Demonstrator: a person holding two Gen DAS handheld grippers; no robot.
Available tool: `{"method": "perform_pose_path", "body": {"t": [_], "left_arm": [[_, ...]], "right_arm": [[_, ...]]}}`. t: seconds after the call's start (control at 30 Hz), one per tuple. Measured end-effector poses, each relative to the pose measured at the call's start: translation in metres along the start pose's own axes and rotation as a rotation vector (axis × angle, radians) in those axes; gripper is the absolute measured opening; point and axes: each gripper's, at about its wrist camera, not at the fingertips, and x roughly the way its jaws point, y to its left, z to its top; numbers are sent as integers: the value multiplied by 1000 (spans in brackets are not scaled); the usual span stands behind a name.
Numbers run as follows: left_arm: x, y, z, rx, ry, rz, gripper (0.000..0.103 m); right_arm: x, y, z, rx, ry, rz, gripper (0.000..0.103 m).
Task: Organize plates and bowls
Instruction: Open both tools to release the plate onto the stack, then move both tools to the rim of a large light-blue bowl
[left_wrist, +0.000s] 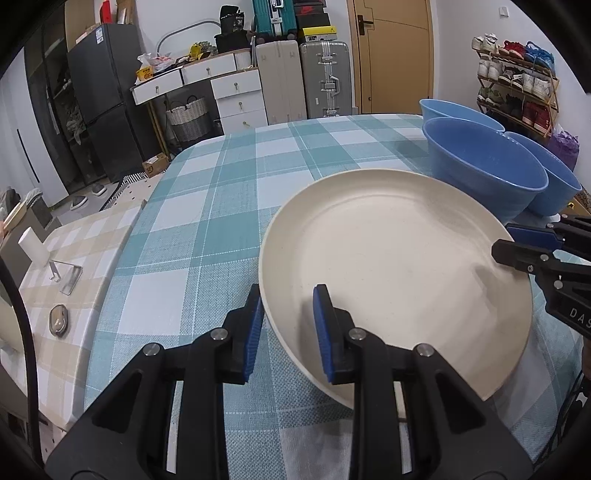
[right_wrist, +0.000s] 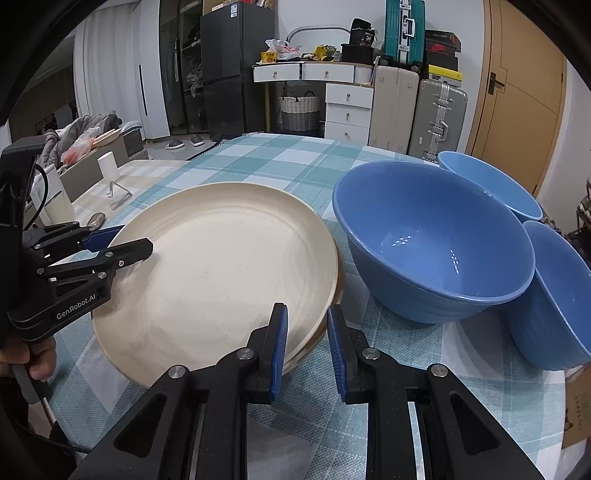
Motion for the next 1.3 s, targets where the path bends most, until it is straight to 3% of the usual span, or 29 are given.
{"method": "perform_pose_path", "body": {"t": [0.67, 0.77, 0.87, 0.97, 1.03, 1.2, 1.3], "left_arm": [[21, -2, -3, 11, 32, 23, 24], [18, 2, -3, -5, 56, -5, 37], [12, 8, -3, -43, 65, -39, 55], [1, 13, -1, -80, 69, -93, 67], [-5, 15, 5, -89, 78, -122, 80], [-20, 15, 28, -132, 76, -173, 87], [-29, 11, 45, -141, 50, -195, 100]], "right_arm": [[14, 6, 0, -47, 26, -43, 26], [12, 6, -1, -42, 33, -32, 29], [7, 4, -2, -29, 32, -14, 46], [-3, 3, -3, -19, 16, 8, 66], [-10, 3, -3, -20, 6, 14, 84], [-29, -4, 0, 23, -6, 21, 100], [-42, -11, 4, 36, -28, -2, 101]]}}
